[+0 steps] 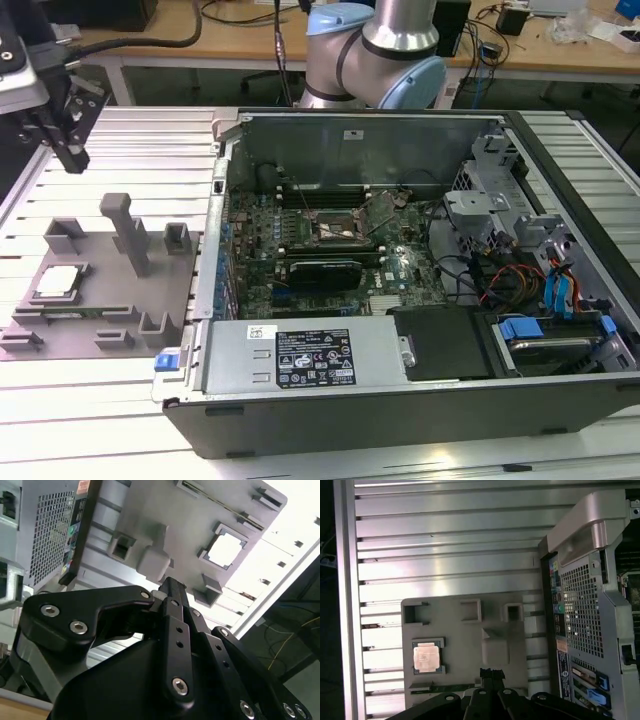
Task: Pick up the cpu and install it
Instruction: 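Reach for the cpu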
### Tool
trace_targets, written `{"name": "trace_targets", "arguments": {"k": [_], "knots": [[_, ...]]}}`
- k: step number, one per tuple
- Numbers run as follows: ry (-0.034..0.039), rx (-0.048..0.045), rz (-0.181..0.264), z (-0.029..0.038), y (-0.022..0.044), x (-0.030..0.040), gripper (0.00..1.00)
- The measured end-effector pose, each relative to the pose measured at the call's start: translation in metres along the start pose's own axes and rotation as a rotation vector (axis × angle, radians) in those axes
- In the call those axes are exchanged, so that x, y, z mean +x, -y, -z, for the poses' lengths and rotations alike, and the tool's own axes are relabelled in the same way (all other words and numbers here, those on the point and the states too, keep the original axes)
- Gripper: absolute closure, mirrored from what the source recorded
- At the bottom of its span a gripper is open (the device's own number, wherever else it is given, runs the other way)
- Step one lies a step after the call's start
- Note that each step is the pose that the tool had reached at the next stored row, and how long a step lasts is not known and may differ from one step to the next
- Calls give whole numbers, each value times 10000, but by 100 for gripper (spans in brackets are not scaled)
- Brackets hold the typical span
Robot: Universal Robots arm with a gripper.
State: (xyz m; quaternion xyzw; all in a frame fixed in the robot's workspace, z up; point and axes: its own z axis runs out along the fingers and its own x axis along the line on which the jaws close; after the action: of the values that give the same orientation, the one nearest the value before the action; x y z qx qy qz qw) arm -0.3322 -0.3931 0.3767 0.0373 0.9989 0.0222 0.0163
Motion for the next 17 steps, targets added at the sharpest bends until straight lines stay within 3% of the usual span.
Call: {"name": "trace_targets", "arguments": {"k": [10,17], "knots": [[9,-1,-1,-54,20,248,89],[9,-1,-1,-190,37,389,89]]}}
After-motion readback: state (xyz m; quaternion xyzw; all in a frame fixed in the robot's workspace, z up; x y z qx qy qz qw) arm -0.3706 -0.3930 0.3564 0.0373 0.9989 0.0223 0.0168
